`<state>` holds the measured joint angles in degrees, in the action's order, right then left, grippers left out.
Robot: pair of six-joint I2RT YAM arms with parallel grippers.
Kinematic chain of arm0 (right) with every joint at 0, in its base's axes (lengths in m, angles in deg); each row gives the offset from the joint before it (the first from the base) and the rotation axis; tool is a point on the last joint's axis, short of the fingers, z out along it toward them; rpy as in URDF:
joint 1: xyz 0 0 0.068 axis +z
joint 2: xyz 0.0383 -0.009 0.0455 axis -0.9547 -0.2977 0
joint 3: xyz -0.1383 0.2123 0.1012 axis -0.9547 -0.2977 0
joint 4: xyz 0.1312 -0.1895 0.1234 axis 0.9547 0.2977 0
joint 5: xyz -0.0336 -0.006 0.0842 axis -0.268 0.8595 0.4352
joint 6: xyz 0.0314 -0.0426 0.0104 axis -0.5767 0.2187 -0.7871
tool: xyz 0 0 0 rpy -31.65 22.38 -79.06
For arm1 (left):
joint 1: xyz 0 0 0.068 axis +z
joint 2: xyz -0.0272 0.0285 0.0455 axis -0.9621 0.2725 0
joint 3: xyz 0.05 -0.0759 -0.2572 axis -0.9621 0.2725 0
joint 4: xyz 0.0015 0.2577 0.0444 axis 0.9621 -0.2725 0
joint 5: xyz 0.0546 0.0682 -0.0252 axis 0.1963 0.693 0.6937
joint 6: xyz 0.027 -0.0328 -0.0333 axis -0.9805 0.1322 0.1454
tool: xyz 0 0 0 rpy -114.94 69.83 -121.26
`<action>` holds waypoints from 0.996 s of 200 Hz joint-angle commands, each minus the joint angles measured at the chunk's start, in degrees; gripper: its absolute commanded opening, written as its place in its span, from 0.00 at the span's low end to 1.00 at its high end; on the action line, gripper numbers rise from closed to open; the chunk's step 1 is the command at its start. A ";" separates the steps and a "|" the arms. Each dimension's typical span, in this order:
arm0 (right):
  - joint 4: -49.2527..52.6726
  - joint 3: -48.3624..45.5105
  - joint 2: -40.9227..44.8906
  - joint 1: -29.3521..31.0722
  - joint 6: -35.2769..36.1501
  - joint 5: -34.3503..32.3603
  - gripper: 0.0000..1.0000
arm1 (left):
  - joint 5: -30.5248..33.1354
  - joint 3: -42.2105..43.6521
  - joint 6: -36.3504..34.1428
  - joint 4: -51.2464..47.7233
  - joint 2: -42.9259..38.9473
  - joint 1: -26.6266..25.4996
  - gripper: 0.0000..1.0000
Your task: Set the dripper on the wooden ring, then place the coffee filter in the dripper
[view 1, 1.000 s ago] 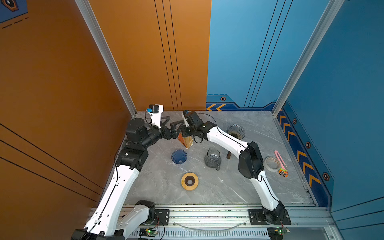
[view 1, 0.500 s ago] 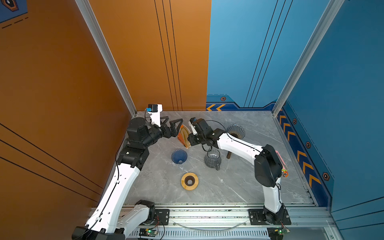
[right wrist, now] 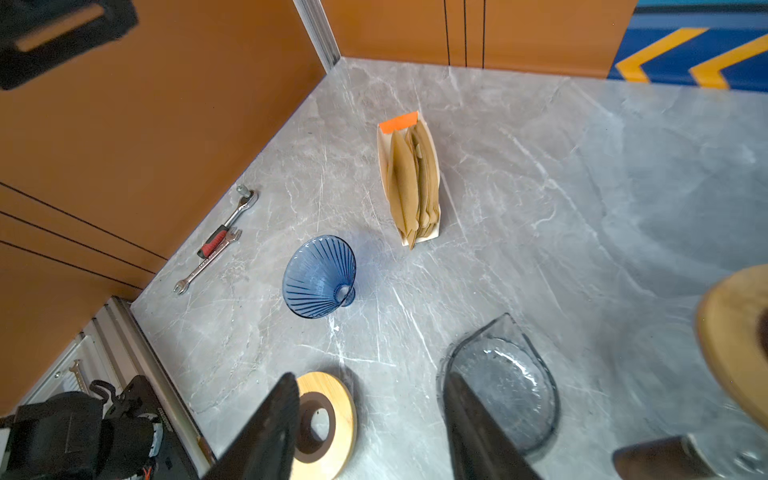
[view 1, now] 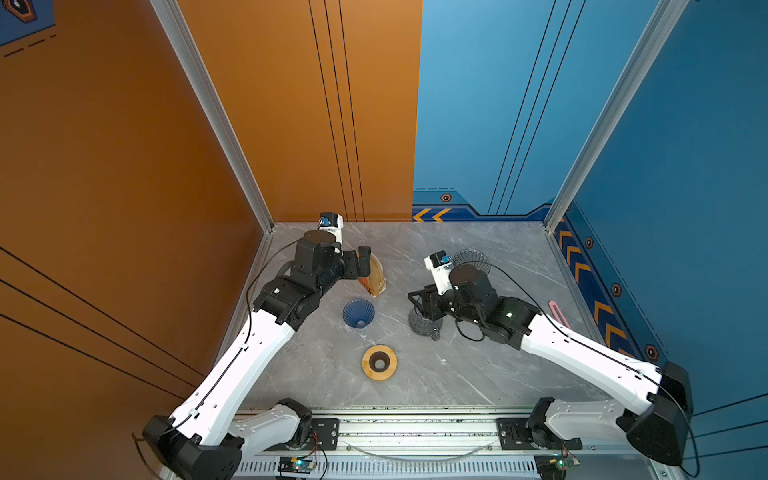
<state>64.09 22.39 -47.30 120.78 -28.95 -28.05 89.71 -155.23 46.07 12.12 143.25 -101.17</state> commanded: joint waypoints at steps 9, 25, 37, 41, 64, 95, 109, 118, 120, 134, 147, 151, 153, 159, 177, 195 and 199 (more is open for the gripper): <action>2.16 -5.06 7.95 -1.85 -0.66 -0.73 0.73 | 9.92 -3.64 1.56 -9.34 5.00 -2.60 0.97; 4.68 -6.61 11.91 -3.15 -1.09 -0.46 0.90 | 9.97 -6.01 3.37 -11.91 8.18 -2.81 0.88; 6.17 -7.43 14.03 -4.15 -1.25 1.30 0.95 | 9.95 -7.69 5.30 -13.55 10.55 -2.82 0.81; 6.67 -7.74 14.69 -4.45 -1.24 1.80 0.96 | 9.93 -8.29 5.92 -14.07 11.39 -2.90 0.80; 8.86 -9.81 18.35 -5.41 -1.18 2.45 0.97 | 10.18 -12.58 8.02 -17.82 16.89 -3.16 0.73; 8.81 -13.19 22.25 -7.49 -1.83 3.46 0.97 | 10.28 -18.56 7.65 -21.29 24.67 -3.61 0.62; 8.60 -13.82 23.22 -9.55 -2.47 4.02 0.97 | 11.00 -21.39 6.81 -22.24 28.05 -3.69 0.54; 8.11 -14.32 23.73 -10.09 -2.91 4.16 0.97 | 11.52 -23.65 6.06 -23.06 30.33 -3.69 0.52; 8.06 -14.39 23.82 -10.23 -2.98 4.12 0.97 | 11.74 -24.18 6.01 -23.36 30.84 -3.69 0.51; 8.21 -14.50 24.10 -10.93 -3.20 4.66 0.97 | 13.18 -27.51 5.70 -25.28 34.10 -3.80 0.47; 8.72 -14.65 24.33 -11.45 -2.88 5.03 0.97 | 14.54 -28.98 5.52 -25.77 36.18 -3.82 0.46; 8.79 -14.67 24.40 -11.59 -2.73 5.05 0.97 | 14.87 -29.17 5.64 -25.71 36.64 -3.86 0.44; 8.83 -14.74 24.40 -11.72 -2.58 5.06 0.97 | 15.13 -29.25 5.68 -25.67 36.90 -3.87 0.44; 9.19 -14.76 24.40 -11.95 -2.29 5.07 0.97 | 15.74 -29.41 6.06 -25.74 37.53 -3.87 0.43; 10.06 -14.98 24.74 -12.68 -1.89 4.89 0.97 | 16.72 -29.45 7.48 -25.75 39.54 -3.78 0.42; 9.90 -15.66 25.83 -13.31 -2.32 5.19 0.97 | 17.64 -29.61 9.11 -25.70 41.22 -3.78 0.41; 9.77 -15.76 26.12 -13.37 -2.47 5.17 0.97 | 17.74 -29.71 9.52 -25.73 41.66 -3.77 0.41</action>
<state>72.31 7.88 -23.00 108.12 -31.00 -24.00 104.29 -183.21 52.95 -11.40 182.81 -104.60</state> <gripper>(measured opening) 0.967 0.417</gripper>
